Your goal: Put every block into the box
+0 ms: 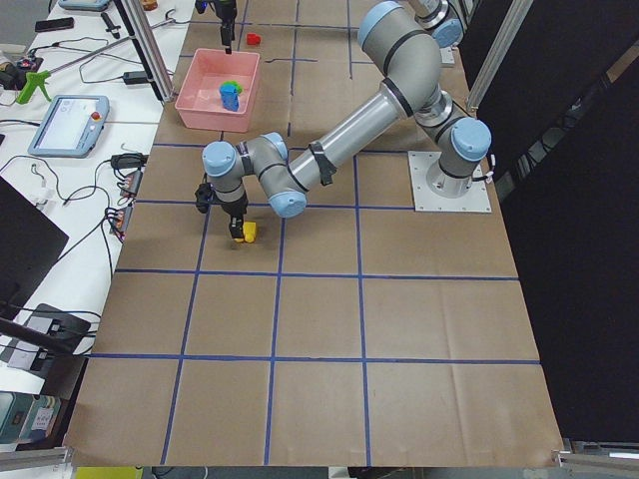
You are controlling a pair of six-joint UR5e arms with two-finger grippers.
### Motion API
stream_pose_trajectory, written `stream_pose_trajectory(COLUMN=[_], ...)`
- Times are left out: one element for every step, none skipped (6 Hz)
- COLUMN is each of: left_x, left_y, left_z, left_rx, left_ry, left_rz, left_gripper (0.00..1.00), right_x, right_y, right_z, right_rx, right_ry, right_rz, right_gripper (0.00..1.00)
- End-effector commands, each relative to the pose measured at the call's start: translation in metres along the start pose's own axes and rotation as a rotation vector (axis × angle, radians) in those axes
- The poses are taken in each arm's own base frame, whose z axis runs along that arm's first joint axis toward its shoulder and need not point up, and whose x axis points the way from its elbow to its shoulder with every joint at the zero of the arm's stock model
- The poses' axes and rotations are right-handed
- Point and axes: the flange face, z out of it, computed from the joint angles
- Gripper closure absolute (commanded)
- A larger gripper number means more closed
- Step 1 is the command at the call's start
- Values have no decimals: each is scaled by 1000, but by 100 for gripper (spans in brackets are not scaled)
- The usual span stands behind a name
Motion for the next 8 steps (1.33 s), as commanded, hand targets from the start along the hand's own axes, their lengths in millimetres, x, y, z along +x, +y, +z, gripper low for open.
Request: stream_pose_trajectory(left_x=[-2,-1,-1,-1,-1,-1,2,14], left_y=[0,2,3,3,4,5,7,14], left_z=[8,11,12,10,7,-2,-21,-56], left_rx=[-10,-18,-22,-27,-27,-19,4,32], left_ry=[4,6,5,1,-1,-10,-21,-27], left_rz=[3,5,5,7,10,9,11,18], left_gripper=[8,14,26,61,77,86,86,86], right_x=[78,119,137,132,132,132,130,131], right_y=[-7,-1,12,16,21,25,29,29], right_z=[-2,22,52,67,93,118,133,147], right_rx=[-26,-80,-122,-108,-118,-102,-83,-63], right_ry=[71,63,53,57,52,54,54,51], right_rz=[-133,-112,-94,-73,-85,-94,-138,-301], right_gripper=[0,0,0,0,1,1,1,1])
